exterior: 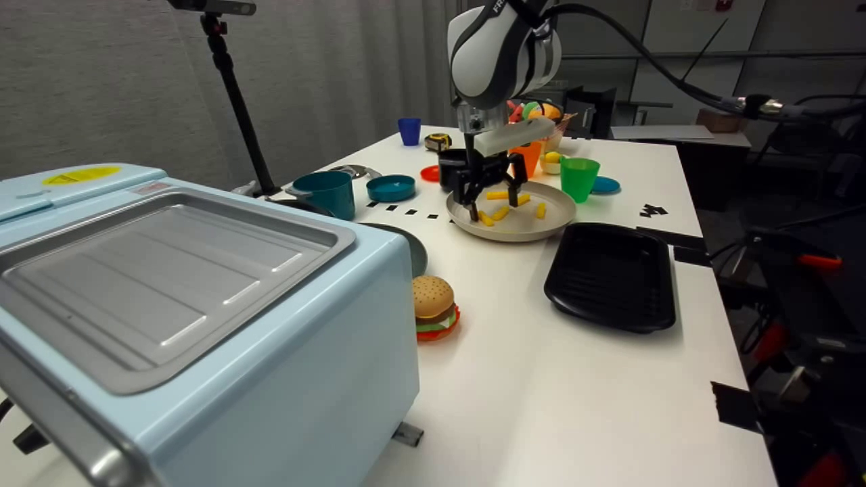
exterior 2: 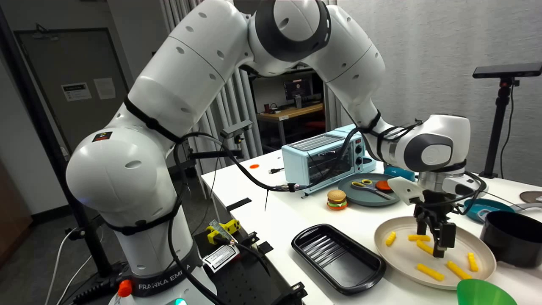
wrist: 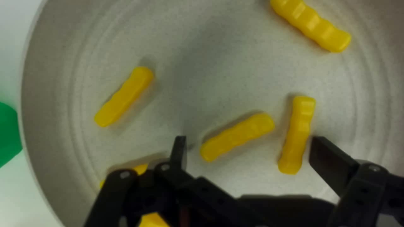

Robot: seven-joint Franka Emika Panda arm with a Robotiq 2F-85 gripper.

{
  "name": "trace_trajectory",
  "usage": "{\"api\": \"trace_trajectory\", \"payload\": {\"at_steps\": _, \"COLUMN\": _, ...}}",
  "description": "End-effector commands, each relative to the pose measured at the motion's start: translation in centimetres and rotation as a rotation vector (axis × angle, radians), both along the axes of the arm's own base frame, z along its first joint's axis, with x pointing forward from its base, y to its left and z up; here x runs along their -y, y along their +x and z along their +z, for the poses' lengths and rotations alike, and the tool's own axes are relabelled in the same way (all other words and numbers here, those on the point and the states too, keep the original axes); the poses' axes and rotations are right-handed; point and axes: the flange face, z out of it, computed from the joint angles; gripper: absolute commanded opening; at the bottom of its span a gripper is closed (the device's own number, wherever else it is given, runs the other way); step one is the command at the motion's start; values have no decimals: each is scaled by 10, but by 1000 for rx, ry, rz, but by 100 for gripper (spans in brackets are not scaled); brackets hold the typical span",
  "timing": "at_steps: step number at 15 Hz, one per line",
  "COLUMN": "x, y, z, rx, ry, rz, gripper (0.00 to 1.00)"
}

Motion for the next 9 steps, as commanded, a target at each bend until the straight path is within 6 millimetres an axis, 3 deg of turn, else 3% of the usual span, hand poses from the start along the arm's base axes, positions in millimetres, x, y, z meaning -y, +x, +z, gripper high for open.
{"api": "trace_trajectory", "payload": {"at_steps": 1, "x": -3, "y": 7, "z": -3, "rx": -1, "ry": -7, "rz": -9, "gripper": 100}}
{"api": "trace_trajectory", "payload": {"at_steps": 4, "x": -2, "y": 5, "z": -4, "rx": 0, "ry": 2, "rz": -20, "gripper": 95}}
{"api": "trace_trajectory", "payload": {"at_steps": 9, "x": -6, "y": -1, "z": -5, "rx": 15, "ry": 28, "rz": -38, "gripper": 100}}
